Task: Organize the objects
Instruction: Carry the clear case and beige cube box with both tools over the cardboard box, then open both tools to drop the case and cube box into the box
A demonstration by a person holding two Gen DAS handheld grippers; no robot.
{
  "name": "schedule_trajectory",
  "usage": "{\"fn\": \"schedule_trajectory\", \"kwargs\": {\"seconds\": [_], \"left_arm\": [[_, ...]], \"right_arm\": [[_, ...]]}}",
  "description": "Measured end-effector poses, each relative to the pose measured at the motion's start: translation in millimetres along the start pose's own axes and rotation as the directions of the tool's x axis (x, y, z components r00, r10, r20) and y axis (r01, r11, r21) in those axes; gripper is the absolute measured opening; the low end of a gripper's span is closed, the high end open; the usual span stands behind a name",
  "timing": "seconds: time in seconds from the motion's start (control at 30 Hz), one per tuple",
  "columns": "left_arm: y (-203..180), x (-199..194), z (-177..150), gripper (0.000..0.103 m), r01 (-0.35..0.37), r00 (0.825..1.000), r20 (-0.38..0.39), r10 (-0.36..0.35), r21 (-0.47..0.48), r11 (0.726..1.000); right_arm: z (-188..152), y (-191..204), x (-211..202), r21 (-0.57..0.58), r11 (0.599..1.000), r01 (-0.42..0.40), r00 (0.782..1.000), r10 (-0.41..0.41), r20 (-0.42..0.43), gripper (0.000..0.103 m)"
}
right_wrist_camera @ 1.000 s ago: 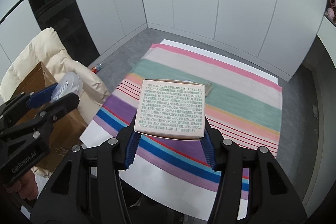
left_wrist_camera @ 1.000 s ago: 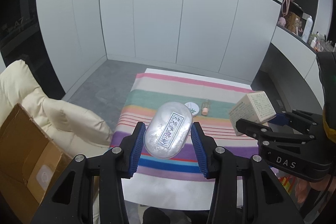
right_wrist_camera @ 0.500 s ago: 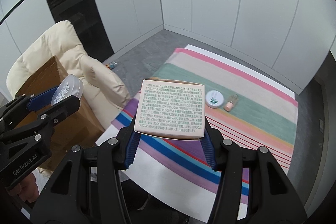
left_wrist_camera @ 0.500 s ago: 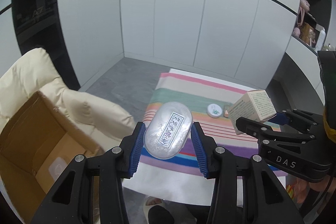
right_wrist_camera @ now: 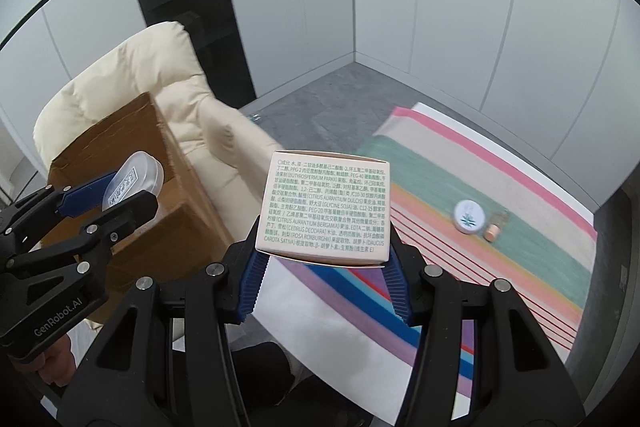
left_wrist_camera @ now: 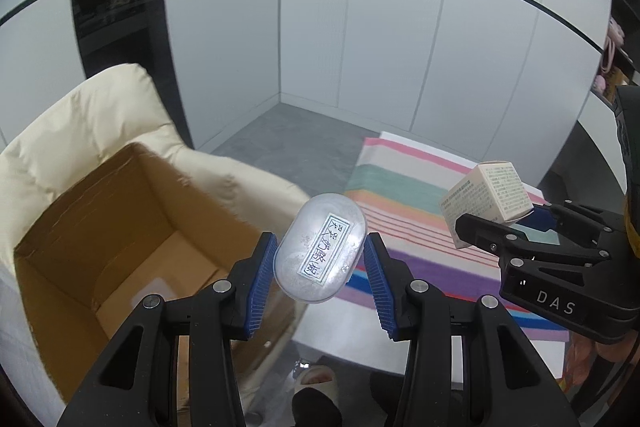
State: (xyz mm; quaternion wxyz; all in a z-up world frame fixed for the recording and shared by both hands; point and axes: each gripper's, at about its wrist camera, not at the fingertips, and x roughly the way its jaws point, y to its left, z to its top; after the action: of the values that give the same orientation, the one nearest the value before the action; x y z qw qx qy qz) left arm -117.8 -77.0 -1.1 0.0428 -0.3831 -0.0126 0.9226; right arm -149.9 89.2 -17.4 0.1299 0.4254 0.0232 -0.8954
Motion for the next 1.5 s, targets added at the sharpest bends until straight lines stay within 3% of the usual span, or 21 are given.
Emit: {"fn": "schedule_trajectory", "kwargs": {"seconds": [0.53,0.9,1.0,1.17,1.23,1.4,1.5], "left_arm": [[80.6,-27.1,-24.0,0.046,-0.122,0.992,-0.018,0.121,-0.111,0.986],[122.4,-40.3,-40.3,0.047,-0.199,0.980,-0.037,0.196,-0.134,0.971],[129.7,-46.1,-42.1,0.055,-0.237,0.971,-0.028,0.236,-0.136,0.962],[141.2,-49.7,-44.7,0.082,-0.278,0.960,-0.038,0.276,-0.162,0.947],[144.9,-50.5,-44.7,0.102,-0.302,0.953,-0.033,0.301,-0.170,0.938],[147.5,-53.4,-41.8,0.103,-0.336,0.941,-0.011,0.339,-0.171,0.926],[146.1,-49.2,-40.9,0.103,-0.331,0.943,-0.019,0.333,-0.165,0.929]], "right_arm": [[13.4,89.0,17.8,-0.122,0.988,-0.099,0.995,0.099,-0.007,0.055],[16.8,145.0,31.9,-0.196,0.967,-0.161,0.987,0.158,-0.032,0.055],[16.2,156.4,36.7,-0.210,0.963,-0.167,0.986,0.162,-0.041,0.055],[14.5,172.1,45.8,-0.245,0.955,-0.169,0.986,0.162,-0.050,0.056],[13.9,175.1,48.6,-0.253,0.954,-0.160,0.987,0.152,-0.052,0.073],[16.1,167.8,46.0,-0.229,0.964,-0.138,0.990,0.135,-0.028,0.086],[18.0,159.9,46.3,-0.201,0.970,-0.135,0.991,0.132,-0.029,0.086]]}}
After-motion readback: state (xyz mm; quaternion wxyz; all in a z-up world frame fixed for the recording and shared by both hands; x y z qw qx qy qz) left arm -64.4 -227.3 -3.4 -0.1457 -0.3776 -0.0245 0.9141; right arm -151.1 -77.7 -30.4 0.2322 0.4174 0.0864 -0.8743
